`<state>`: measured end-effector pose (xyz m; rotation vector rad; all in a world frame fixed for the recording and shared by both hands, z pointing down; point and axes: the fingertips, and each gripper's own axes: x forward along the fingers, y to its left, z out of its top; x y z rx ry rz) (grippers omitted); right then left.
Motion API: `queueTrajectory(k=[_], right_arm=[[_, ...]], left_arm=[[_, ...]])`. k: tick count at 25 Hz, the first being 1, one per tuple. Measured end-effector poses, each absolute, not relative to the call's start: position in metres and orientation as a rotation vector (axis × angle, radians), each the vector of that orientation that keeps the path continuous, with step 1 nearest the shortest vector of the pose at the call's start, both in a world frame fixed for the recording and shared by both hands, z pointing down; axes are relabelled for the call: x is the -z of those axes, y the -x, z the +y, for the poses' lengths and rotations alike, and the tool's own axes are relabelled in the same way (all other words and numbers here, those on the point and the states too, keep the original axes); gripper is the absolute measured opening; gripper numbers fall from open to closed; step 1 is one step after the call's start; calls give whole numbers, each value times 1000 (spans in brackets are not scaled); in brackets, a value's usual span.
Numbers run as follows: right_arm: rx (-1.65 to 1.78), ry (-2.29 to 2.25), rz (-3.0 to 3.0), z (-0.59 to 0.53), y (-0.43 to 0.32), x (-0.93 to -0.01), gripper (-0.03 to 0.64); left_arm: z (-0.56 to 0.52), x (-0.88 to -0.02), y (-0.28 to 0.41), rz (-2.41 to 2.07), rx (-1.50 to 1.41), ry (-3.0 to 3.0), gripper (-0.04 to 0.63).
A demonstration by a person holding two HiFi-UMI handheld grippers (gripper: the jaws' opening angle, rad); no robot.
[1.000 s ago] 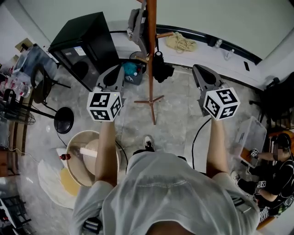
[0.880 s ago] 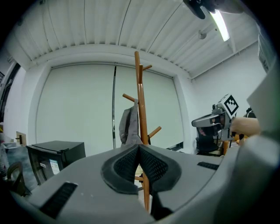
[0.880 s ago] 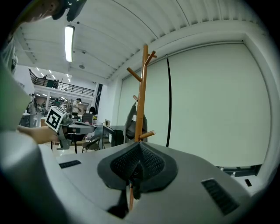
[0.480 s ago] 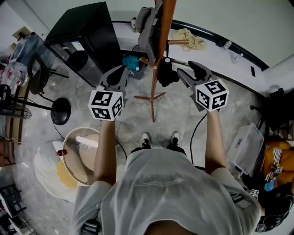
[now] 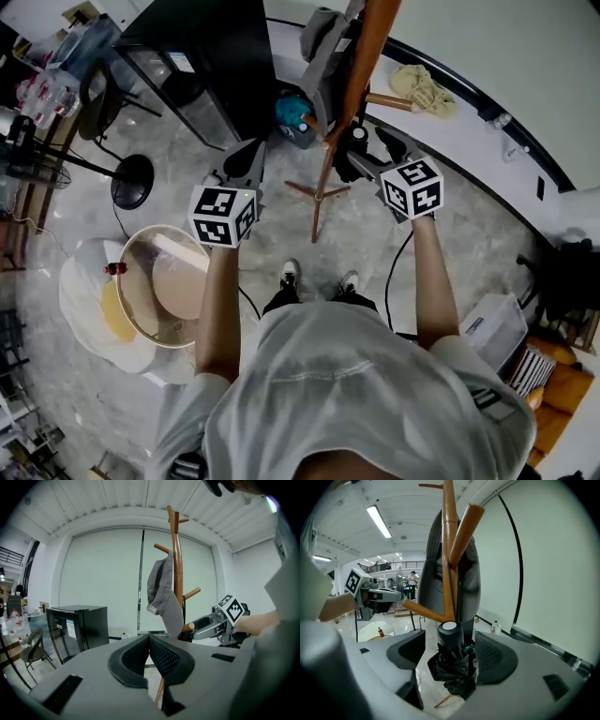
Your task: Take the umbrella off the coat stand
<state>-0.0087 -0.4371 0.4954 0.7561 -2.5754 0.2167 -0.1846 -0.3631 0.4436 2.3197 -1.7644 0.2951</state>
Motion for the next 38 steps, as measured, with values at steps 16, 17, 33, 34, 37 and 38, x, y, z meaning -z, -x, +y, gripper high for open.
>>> queueTrajectory(k=[16,17,33,34,37,38], right_arm=[[-115,-662,-2579,-456,37,-537,232],[-120,-674,-2578,-457,35,-535,225],[-179,-936,-2654,-450,-18,-427,219],[-171,-960,-2654,-449,-23,-420,219],[-141,-1032,-2641,-448,-42,-402,219],[-136,-1060,-2634,-447,-49,-396,219]], left_arm=[[-347,-462,204,-1878,-366,-2165,15],[-348,-461,203,-1876,-366,-2171,15],[-379,-389,179,-1849,-315,-2421,15],[-381,-384,179,-1848,-305,-2436,15],[-390,-371,174,-1837,-291,-2486,15],[-393,-368,172,-1832,-290,-2503,15]])
